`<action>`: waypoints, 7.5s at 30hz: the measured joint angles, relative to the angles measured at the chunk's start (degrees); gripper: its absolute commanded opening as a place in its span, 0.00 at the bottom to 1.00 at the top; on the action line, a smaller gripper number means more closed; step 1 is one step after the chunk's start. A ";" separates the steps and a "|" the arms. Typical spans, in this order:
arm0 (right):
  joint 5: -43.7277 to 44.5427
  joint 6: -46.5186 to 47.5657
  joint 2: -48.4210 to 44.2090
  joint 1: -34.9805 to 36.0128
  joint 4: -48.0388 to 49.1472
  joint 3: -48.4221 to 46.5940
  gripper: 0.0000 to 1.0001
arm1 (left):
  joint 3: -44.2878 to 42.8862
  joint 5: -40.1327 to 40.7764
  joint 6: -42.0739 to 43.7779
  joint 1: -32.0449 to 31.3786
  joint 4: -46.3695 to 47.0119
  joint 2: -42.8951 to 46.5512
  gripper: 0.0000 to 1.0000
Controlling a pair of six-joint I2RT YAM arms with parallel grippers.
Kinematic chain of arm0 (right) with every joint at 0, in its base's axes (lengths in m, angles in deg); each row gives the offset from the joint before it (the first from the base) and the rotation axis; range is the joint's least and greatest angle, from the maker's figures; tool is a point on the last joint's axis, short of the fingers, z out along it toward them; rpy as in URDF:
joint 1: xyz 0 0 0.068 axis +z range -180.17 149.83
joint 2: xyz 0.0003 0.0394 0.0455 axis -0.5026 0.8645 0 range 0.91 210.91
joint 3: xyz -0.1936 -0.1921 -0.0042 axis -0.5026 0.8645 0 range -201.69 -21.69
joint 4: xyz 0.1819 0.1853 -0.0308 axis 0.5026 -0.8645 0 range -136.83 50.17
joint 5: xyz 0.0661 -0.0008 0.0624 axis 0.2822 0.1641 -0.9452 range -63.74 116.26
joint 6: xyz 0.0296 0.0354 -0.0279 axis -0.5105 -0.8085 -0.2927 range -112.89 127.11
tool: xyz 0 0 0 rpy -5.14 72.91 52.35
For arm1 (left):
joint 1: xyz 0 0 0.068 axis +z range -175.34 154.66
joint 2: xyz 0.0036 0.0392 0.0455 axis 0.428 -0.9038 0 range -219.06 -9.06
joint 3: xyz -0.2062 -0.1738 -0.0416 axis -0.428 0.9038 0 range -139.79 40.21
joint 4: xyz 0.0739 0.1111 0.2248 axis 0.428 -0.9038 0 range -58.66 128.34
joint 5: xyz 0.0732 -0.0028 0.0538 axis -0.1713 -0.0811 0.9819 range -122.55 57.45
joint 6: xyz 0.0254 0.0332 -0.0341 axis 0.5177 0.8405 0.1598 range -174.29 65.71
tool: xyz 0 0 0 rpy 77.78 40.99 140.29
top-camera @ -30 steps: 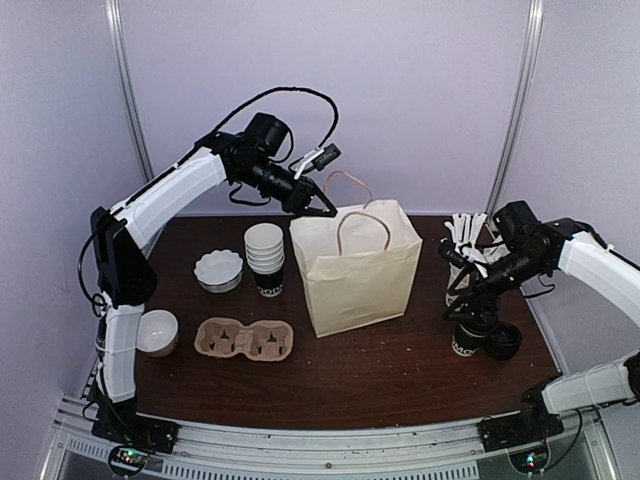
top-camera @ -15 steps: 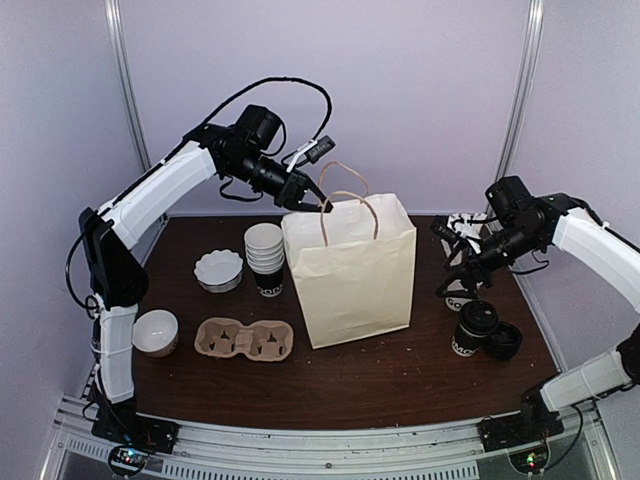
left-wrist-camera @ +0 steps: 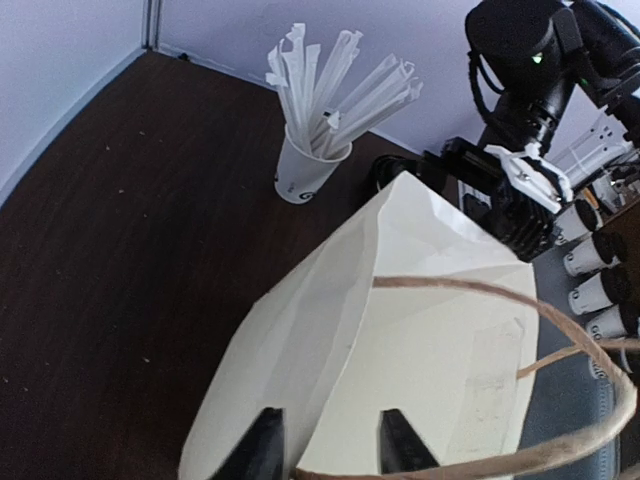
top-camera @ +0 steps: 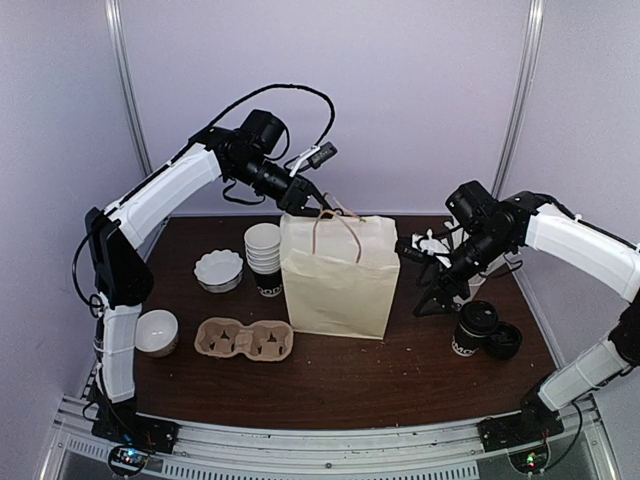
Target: Pack the takeout coffee
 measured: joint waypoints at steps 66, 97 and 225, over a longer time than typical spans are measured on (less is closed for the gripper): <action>4.61 1.42 -13.44 0.13 6.01 13.00 0.90 | 71.08 48.48 -25.46 9.55 3.80 28.61 0.40; 2.93 1.29 -10.88 -2.01 3.76 10.03 0.89 | 69.90 33.88 -25.99 1.90 -1.64 41.79 0.06; 21.94 1.01 21.18 25.49 10.56 0.85 0.51 | 74.73 45.83 -11.47 1.92 34.45 47.32 0.68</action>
